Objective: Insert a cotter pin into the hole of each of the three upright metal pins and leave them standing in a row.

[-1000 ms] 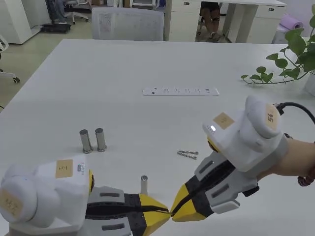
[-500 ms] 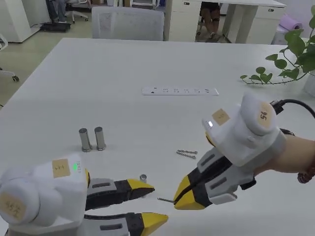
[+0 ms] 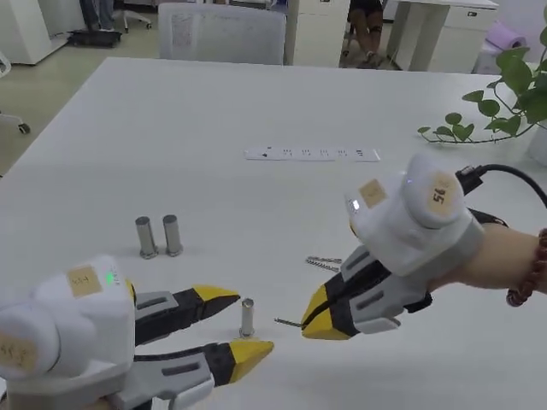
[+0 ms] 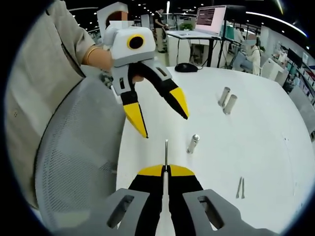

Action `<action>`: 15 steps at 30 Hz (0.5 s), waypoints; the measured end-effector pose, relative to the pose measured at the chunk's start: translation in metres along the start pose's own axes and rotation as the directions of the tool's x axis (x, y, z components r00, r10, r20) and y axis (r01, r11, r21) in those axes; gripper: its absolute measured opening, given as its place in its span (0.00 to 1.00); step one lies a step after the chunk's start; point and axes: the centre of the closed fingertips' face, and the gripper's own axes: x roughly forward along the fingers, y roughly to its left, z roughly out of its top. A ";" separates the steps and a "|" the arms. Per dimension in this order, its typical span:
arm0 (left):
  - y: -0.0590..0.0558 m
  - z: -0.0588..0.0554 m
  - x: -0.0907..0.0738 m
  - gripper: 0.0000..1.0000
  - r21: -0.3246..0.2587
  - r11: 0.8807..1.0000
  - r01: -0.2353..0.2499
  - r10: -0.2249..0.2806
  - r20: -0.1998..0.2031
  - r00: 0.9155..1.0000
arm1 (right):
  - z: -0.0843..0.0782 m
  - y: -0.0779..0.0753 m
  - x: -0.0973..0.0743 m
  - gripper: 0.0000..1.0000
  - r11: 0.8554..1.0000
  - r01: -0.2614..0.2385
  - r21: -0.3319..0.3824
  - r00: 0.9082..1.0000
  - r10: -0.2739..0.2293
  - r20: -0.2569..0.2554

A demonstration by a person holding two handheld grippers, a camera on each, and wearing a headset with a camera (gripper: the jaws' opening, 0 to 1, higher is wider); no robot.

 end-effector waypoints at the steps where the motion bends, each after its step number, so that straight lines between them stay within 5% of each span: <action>1: 0.002 -0.001 0.001 0.38 0.002 1.000 -0.005 0.005 -0.001 1.000 | -0.001 -0.002 0.001 0.02 1.000 0.002 0.001 1.000 -0.002 -0.006; 15: 0.032 -0.022 0.015 0.35 -0.025 0.996 -0.083 0.082 -0.023 0.996 | -0.009 -0.025 0.014 0.02 0.998 0.057 0.025 0.997 -0.056 -0.062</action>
